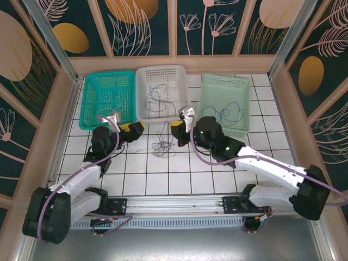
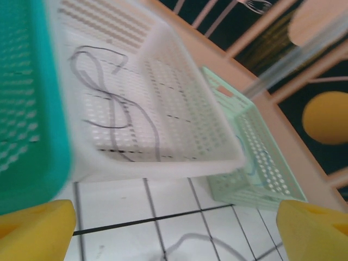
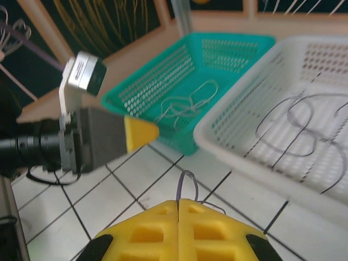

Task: Untangle the cables

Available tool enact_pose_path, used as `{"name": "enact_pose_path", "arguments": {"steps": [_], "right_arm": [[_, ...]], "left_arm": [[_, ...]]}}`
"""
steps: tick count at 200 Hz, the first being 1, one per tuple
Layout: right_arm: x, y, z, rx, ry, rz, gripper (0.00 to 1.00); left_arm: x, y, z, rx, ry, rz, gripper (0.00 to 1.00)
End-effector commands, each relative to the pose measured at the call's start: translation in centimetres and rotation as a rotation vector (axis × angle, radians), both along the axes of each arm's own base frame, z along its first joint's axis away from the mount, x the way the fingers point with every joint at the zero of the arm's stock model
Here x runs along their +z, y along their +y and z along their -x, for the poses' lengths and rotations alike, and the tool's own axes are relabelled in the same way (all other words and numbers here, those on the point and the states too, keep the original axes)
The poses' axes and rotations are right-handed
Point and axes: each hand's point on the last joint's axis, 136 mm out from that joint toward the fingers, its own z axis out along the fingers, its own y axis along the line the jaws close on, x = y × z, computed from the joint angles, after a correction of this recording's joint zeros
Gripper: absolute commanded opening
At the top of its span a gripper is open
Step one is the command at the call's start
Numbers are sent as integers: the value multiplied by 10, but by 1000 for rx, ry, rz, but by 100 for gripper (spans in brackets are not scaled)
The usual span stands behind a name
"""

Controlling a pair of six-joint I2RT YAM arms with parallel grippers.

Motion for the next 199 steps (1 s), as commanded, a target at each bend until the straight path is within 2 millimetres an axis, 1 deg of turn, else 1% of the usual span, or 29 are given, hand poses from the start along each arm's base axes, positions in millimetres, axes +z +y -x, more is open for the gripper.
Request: {"name": "enact_pose_path", "arguments": {"steps": [1, 22, 34, 46, 57, 68, 76, 88, 108, 119, 131, 142, 154, 181, 199], "right_arm": [[18, -24, -4, -53, -54, -18, 0], [43, -37, 0, -51, -96, -66, 0], [56, -40, 5, -26, -117, -100, 0], [66, -42, 9, 3, -127, -121, 0], [68, -41, 12, 25, -123, -123, 0], [63, -38, 14, 46, -108, -112, 0], [59, -36, 15, 54, -94, -106, 0], [54, -35, 14, 54, -81, -108, 0], [54, -36, 14, 51, -83, -125, 0], [57, -36, 15, 51, -88, -133, 0], [59, -36, 16, 57, -89, -135, 0], [60, -36, 16, 57, -91, -135, 0], [59, -37, 16, 53, -89, -131, 0], [60, -40, 16, 42, -93, -137, 0], [61, -41, 16, 36, -99, -142, 0]], "left_arm": [[40, -32, 9, -137, -172, -10, 94], [51, -49, 16, -205, -222, 16, 92], [57, -56, 21, -239, -250, 32, 92], [65, -63, 24, -272, -279, 39, 91], [74, -70, 28, -299, -315, 40, 91], [83, -78, 30, -330, -346, 37, 91], [87, -85, 31, -356, -354, 34, 91], [91, -96, 32, -405, -353, 36, 87], [85, -118, 34, -486, -319, 46, 79], [75, -130, 35, -527, -288, 42, 75], [66, -138, 34, -546, -256, 42, 69], [57, -142, 31, -551, -216, 44, 63], [50, -145, 29, -559, -185, 50, 58], [34, -149, 26, -564, -114, 39, 55], [29, -150, 26, -572, -95, 36, 52]]}}
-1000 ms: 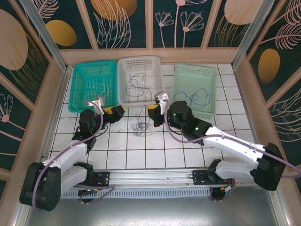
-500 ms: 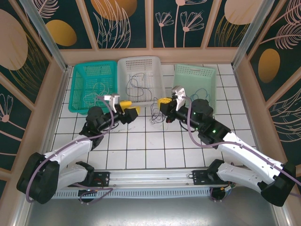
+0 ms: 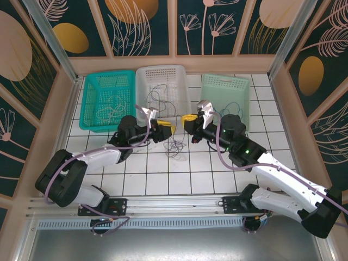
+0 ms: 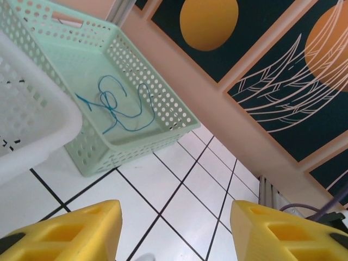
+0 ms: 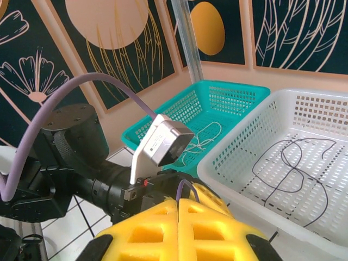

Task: Untangle the cables

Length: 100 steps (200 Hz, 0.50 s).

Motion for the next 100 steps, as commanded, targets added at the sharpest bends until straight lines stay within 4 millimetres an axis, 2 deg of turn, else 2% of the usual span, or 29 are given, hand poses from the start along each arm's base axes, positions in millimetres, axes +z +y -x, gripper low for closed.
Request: {"name": "enact_pose_path", "arguments": {"steps": [1, 18, 42, 55, 63, 73, 94, 100], "right_arm": [[10, -4, 3, -2, -16, -41, 0], [10, -6, 2, -13, -21, -42, 0], [10, -10, 0, -40, -25, -37, 0], [11, -12, -1, -50, -28, -38, 0], [11, -14, 0, -50, -28, -40, 0], [12, -15, 2, -50, -28, -43, 0], [10, -17, 1, -59, -21, -31, 0], [10, -17, 1, -62, -21, -29, 0]], "left_arm": [[10, -8, 0, -38, -3, 18, 51], [8, -11, 2, -56, 9, 28, 43], [6, -13, 5, -74, 12, 39, 26], [5, -13, 7, -86, 9, 42, 21], [4, -13, 9, -90, 8, 42, 22], [3, -13, 9, -88, 8, 38, 28], [3, -11, 9, -80, -9, 27, 33], [2, -10, 8, -73, -13, 20, 38]]}}
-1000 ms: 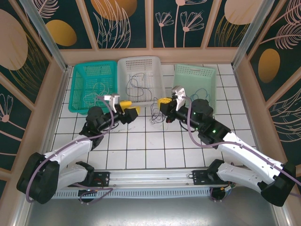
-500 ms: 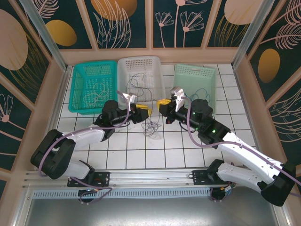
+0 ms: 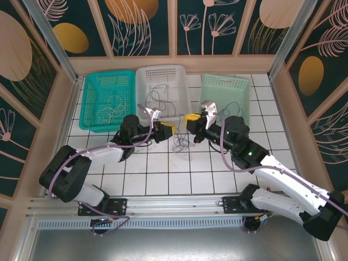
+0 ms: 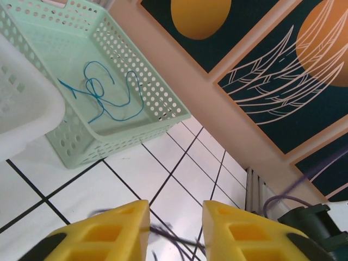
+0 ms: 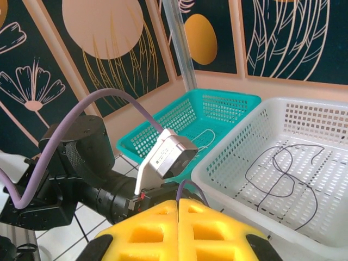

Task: Untangle the cables

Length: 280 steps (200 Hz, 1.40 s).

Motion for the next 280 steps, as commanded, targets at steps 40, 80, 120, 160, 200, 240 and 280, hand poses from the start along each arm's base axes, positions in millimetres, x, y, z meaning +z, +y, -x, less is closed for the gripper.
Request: {"name": "enact_pose_path", "arguments": {"steps": [40, 80, 120, 160, 200, 240, 280], "right_arm": [[-1, -6, 2, -12, 15, -2, 0], [-1, -5, 5, 4, 19, -6, 0], [1, -5, 6, 11, 13, -7, 0], [6, -3, 9, 31, 14, -19, 0], [6, 0, 12, 52, 25, -29, 0], [11, 3, 16, 83, 25, -42, 0], [10, 4, 16, 87, 30, -41, 0]], "left_arm": [[13, 13, 3, 58, -125, -49, 83], [-10, 35, -2, 154, -226, -225, 99], [-24, 43, -5, 179, -279, -309, 99], [-30, 50, -14, 220, -326, -373, 96], [-25, 53, -11, 203, -430, -429, 92], [-23, 54, -3, 179, -517, -458, 92], [-15, 44, 8, 135, -604, -438, 92]]}}
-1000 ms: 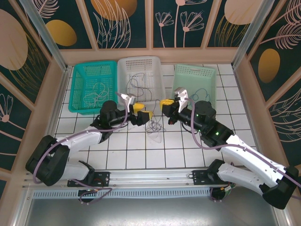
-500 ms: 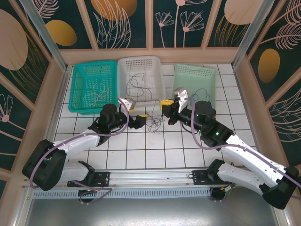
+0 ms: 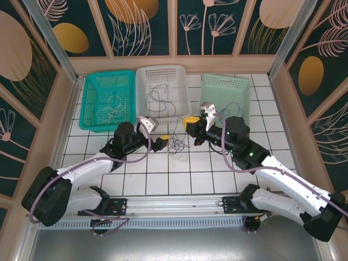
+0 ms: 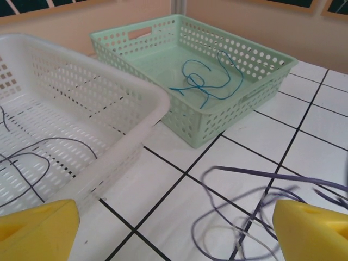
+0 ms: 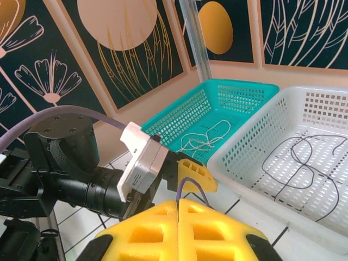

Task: Untangle the cables

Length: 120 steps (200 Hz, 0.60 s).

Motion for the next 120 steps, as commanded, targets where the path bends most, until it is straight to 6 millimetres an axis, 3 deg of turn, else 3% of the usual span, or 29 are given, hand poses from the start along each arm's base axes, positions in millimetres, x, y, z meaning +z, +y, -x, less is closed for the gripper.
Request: {"name": "enact_pose_path", "arguments": {"steps": [1, 27, 88, 120], "right_arm": [[14, 0, 5, 25, -11, -39, 0], [17, 1, 6, 33, -15, -48, 0], [21, 4, 10, 59, -20, -66, 0], [23, 6, 11, 78, -15, -82, 0]], "left_arm": [[4, -6, 8, -51, -77, -24, 92], [-2, -11, 6, -67, -71, -36, 92], [14, -17, -12, -14, -148, -32, 91], [14, -30, -20, -15, -144, -41, 83]]}}
